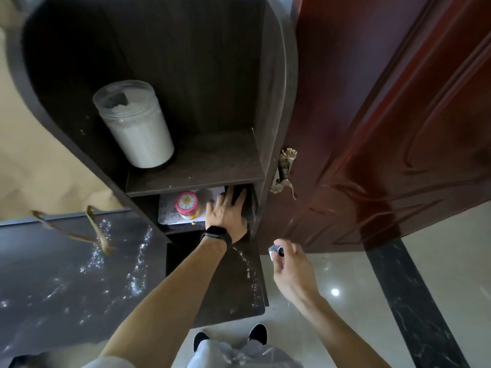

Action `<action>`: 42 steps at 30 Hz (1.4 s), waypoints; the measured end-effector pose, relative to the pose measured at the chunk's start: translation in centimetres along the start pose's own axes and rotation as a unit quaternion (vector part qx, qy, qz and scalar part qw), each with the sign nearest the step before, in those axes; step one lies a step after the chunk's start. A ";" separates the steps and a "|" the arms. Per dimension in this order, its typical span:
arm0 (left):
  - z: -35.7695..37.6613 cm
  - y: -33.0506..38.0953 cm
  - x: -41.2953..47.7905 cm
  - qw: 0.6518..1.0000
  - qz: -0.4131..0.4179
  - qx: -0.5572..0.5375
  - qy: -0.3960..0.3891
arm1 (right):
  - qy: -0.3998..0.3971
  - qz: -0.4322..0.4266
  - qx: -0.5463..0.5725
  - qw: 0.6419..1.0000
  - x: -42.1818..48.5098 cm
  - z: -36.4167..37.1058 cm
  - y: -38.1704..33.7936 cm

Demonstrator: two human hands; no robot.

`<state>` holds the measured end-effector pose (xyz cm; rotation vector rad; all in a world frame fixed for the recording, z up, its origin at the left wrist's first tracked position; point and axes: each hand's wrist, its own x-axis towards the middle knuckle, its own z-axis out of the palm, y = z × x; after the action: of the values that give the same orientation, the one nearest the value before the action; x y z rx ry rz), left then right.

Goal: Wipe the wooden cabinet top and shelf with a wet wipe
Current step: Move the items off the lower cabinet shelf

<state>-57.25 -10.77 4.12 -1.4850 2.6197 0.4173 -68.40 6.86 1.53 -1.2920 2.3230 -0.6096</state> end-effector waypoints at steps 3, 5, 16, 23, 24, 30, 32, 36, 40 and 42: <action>-0.1 -2.6 -4.7 0.997 0.038 -0.009 0.072 | 0.015 -0.053 -0.040 0.998 1.8 1.3 -3.9; -0.3 -4.7 -7.7 0.985 0.076 -0.026 0.154 | 0.023 -0.089 -0.092 0.992 3.7 2.5 -6.4; -6.1 -13.6 -11.8 0.961 0.026 0.054 0.272 | -0.012 0.009 -0.232 0.973 11.5 6.2 -11.2; -3.9 -14.2 -10.4 0.954 0.045 0.025 0.294 | 0.082 0.013 -0.098 0.992 7.5 7.4 -9.9; -3.5 -14.3 -10.1 0.952 0.046 0.022 0.301 | 0.079 0.004 -0.105 0.991 6.8 7.6 -9.3; -2.0 -14.2 -8.6 0.934 0.049 0.019 0.353 | -0.036 0.002 -0.164 0.986 6.0 7.8 -8.0; -1.7 -14.3 -8.4 0.930 0.058 0.019 0.363 | -0.035 0.006 -0.181 0.983 6.4 7.8 -8.3; -1.6 -14.5 -8.1 0.925 0.068 0.013 0.373 | -0.042 0.040 -0.184 0.981 8.1 7.6 -9.3; -1.6 -14.6 -8.0 0.927 0.074 0.011 0.369 | -0.052 0.064 -0.173 0.981 9.3 7.7 -10.0; -1.7 -14.5 -8.0 0.929 0.073 0.018 0.362 | -0.055 0.065 -0.168 0.982 9.2 7.7 -10.1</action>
<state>-40.58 -11.68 4.78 -1.6777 3.2663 -0.2353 -61.78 -7.20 -0.50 -1.2624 2.4648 -0.1007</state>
